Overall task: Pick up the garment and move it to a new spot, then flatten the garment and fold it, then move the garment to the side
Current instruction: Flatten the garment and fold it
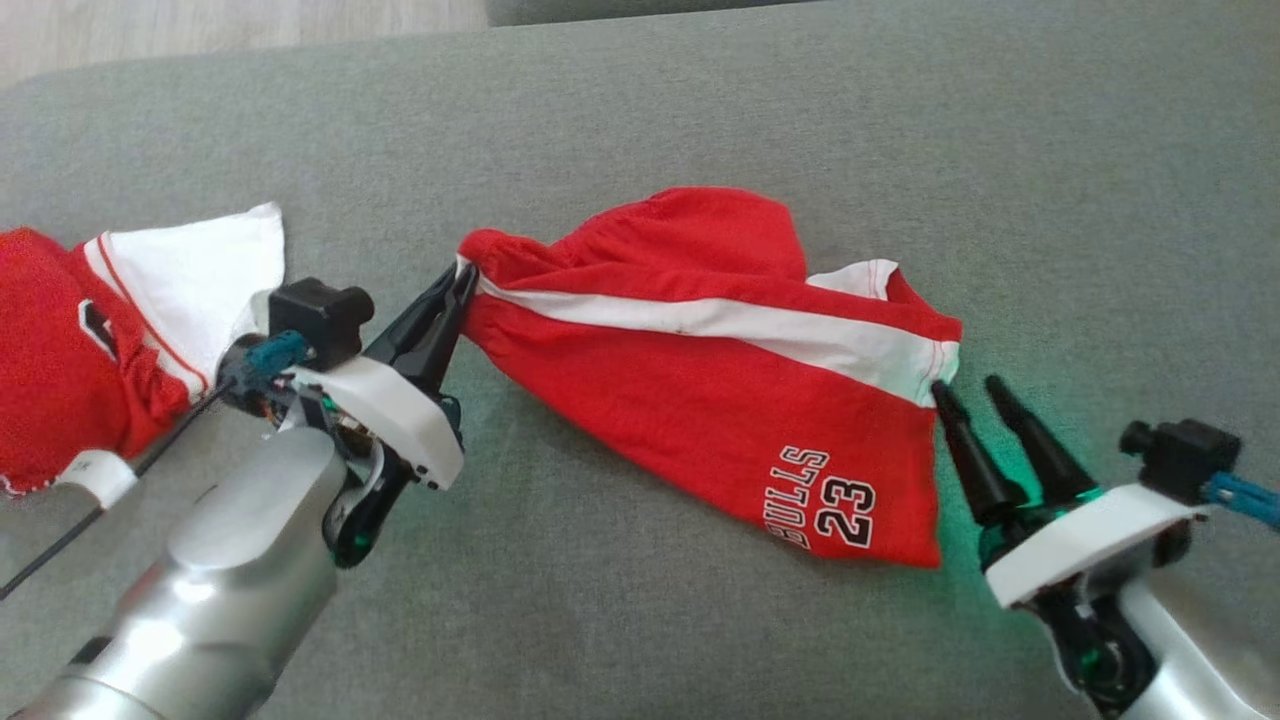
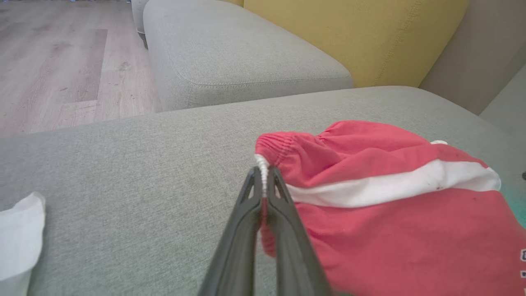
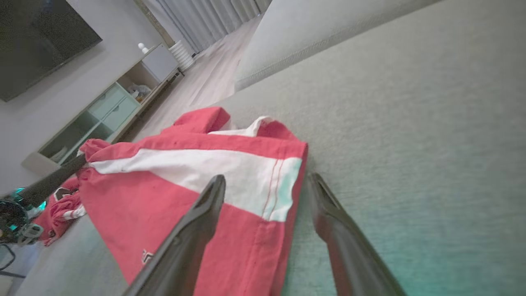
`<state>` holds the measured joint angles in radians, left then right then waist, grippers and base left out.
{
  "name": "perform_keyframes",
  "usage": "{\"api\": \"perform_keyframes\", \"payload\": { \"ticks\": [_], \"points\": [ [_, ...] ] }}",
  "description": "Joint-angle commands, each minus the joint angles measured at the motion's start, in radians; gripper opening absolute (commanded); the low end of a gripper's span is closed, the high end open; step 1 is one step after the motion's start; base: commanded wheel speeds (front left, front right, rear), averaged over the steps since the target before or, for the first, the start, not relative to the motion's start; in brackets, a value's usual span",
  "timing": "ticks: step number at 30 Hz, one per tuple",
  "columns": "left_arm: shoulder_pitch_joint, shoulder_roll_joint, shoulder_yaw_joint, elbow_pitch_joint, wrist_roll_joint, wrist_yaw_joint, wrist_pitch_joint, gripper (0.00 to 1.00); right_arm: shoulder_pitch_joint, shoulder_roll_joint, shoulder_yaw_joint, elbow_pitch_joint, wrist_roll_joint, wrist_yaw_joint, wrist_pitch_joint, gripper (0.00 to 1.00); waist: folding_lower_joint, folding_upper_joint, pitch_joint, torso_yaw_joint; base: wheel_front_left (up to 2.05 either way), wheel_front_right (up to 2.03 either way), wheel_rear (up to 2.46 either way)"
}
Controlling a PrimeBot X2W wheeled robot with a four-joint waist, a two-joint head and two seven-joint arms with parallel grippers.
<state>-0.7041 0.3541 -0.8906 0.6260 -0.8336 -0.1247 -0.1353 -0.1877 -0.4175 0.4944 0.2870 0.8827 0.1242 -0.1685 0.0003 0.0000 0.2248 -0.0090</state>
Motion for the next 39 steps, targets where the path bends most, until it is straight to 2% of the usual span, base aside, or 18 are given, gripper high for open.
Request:
{"api": "perform_keyframes", "payload": {
  "ticks": [1,9,24,25,26,27,29,34,39],
  "points": [
    [-0.065,0.019,0.020,-0.009,-0.009,-0.006,-0.018,0.00,-0.027,-0.026,0.051,-0.007,0.049,0.007,-0.014,1.00,-0.0003,0.0000,0.003,0.007,0.00,0.00,0.00],
    [-0.096,0.019,-0.033,0.003,-0.041,-0.006,-0.034,0.00,-0.107,-0.039,0.162,0.080,0.144,0.007,-0.055,1.00,-0.0003,0.0000,0.010,0.019,0.00,0.00,0.00],
    [-0.137,0.027,-0.100,0.021,-0.093,-0.006,-0.054,0.00,-0.186,-0.043,0.253,0.179,0.215,0.007,-0.091,1.00,-0.0003,0.0000,0.016,0.024,0.00,0.00,0.00],
    [-0.139,0.027,-0.104,0.022,-0.096,-0.006,-0.056,0.00,-0.190,-0.042,0.257,0.181,0.218,0.007,-0.092,0.87,-0.0003,0.0000,0.017,0.024,0.00,0.00,0.00],
    [-0.141,0.027,-0.108,0.023,-0.099,-0.006,-0.058,0.00,-0.194,-0.042,0.261,0.182,0.219,0.007,-0.092,0.59,-0.0003,0.0000,0.018,0.024,0.00,0.00,0.00],
    [-0.142,0.028,-0.112,0.024,-0.102,-0.006,-0.059,0.00,-0.198,-0.043,0.261,0.182,0.219,0.007,-0.093,0.42,-0.0003,0.0000,0.018,0.024,0.00,0.00,0.00],
    [-0.144,0.028,-0.120,0.026,-0.108,-0.006,-0.062,0.00,-0.201,-0.041,0.254,0.176,0.214,0.007,-0.093,0.00,-0.0003,0.0000,0.018,0.023,0.00,0.00,0.00],
    [-0.152,0.033,-0.131,0.025,-0.122,-0.006,-0.076,0.00,-0.201,-0.044,0.195,0.137,0.171,0.007,-0.093,0.00,-0.0003,0.0000,0.017,0.015,0.00,0.00,0.00],
    [-0.207,0.039,-0.100,-0.041,-0.149,-0.006,-0.107,0.00,-0.231,-0.062,0.000,0.033,0.087,0.007,-0.093,0.00,-0.0003,0.0000,0.036,-0.015,0.00,0.00,0.00]
  ]
}}
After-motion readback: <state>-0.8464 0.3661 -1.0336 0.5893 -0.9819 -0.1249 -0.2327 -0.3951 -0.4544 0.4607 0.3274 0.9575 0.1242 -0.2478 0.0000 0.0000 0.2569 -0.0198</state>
